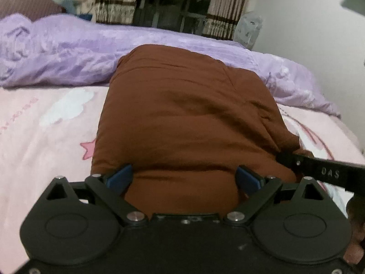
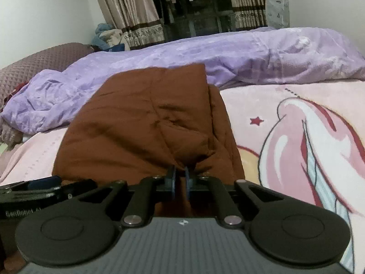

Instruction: Fold large clothes

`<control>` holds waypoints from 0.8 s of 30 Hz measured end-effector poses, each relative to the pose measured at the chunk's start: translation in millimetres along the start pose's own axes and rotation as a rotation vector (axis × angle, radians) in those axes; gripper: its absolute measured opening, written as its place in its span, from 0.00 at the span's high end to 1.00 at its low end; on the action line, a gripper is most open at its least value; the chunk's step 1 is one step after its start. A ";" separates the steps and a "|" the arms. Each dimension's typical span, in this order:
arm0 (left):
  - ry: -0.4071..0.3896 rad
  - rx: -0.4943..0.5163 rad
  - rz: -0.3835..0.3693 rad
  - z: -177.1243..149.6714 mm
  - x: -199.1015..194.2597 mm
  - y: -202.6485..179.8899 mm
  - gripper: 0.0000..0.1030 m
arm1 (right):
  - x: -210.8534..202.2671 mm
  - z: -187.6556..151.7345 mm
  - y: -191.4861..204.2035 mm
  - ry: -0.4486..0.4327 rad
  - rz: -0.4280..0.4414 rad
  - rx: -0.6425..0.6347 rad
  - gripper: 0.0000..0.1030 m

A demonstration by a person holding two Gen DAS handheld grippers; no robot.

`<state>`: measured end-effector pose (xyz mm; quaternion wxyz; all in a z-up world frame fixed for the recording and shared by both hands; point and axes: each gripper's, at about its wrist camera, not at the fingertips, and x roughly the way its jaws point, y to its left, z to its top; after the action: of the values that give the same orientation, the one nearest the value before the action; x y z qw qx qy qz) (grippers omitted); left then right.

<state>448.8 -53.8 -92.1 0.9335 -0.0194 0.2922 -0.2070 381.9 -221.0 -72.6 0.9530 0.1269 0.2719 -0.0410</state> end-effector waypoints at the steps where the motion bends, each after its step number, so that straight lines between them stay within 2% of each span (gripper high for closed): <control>1: -0.001 0.011 0.004 -1.4 2.1 -1.4 0.04 | 0.5 -1.8 -0.9 -0.001 0.002 0.002 0.94; 13: 0.023 -0.017 -0.004 4.3 -5.2 3.0 0.04 | -7.0 -2.0 -7.2 0.000 0.035 0.040 0.96; 15: 0.016 -0.034 -0.009 14.9 -11.4 4.4 0.05 | -10.3 3.6 -5.3 0.003 0.035 0.031 0.95; 19: -0.068 -0.044 0.011 48.8 -24.9 10.8 0.05 | -20.0 27.1 -1.2 -0.023 0.054 0.020 0.87; 21: -0.095 -0.048 0.021 65.9 -23.7 14.5 0.05 | -21.3 43.3 3.7 -0.058 0.050 0.001 0.82; 24: -0.110 -0.048 0.015 87.4 -13.2 18.2 0.09 | -10.6 63.8 9.6 -0.081 0.033 -0.019 0.80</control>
<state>494.2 -39.4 -15.5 0.9488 -0.0508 0.2456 -0.1918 406.7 -228.5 -12.6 0.9650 0.1206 0.2312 -0.0278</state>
